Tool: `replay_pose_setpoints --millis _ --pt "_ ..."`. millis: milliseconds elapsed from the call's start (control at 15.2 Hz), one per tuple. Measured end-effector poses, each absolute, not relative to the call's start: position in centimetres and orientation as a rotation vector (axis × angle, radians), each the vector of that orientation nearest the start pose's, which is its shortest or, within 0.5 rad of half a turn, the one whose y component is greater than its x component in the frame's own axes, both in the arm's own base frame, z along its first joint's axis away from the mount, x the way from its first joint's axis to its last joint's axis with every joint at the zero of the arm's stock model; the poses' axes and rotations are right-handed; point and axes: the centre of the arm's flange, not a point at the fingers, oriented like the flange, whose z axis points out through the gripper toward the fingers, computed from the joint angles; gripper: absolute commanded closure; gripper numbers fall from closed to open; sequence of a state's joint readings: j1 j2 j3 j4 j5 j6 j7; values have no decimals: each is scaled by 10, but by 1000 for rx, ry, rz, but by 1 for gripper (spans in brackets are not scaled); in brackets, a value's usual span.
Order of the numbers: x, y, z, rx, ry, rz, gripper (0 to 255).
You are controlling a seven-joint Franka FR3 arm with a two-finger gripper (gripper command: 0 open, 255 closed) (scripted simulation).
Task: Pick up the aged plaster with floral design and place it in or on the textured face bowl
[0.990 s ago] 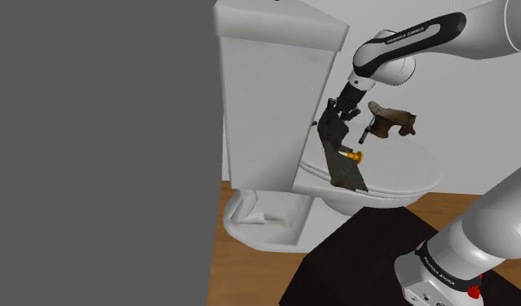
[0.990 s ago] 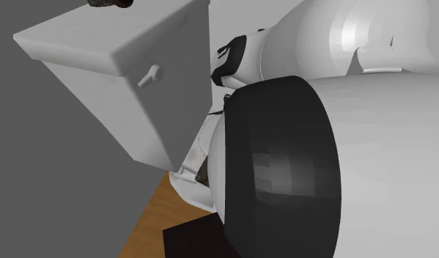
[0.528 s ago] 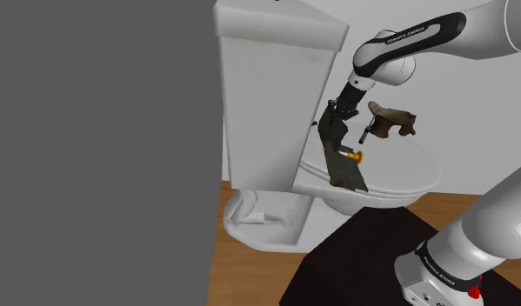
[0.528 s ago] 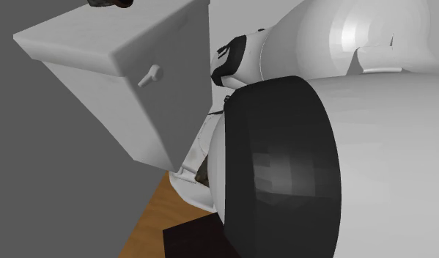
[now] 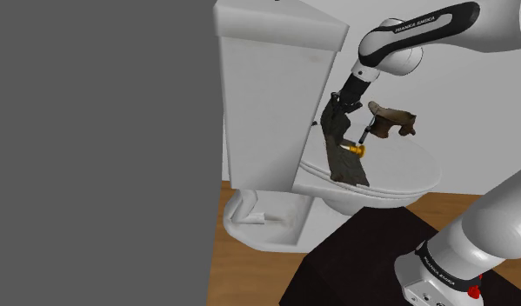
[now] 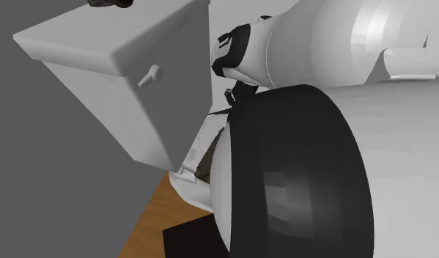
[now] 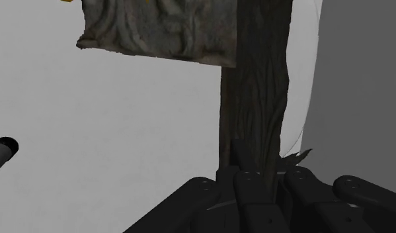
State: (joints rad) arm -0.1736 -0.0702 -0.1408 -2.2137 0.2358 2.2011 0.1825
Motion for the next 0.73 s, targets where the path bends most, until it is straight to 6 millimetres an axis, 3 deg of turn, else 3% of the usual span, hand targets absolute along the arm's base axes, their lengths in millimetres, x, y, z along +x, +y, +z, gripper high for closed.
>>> replay_pose_setpoints --millis 726 --pt "501 -154 471 -2795 912 -103 255"
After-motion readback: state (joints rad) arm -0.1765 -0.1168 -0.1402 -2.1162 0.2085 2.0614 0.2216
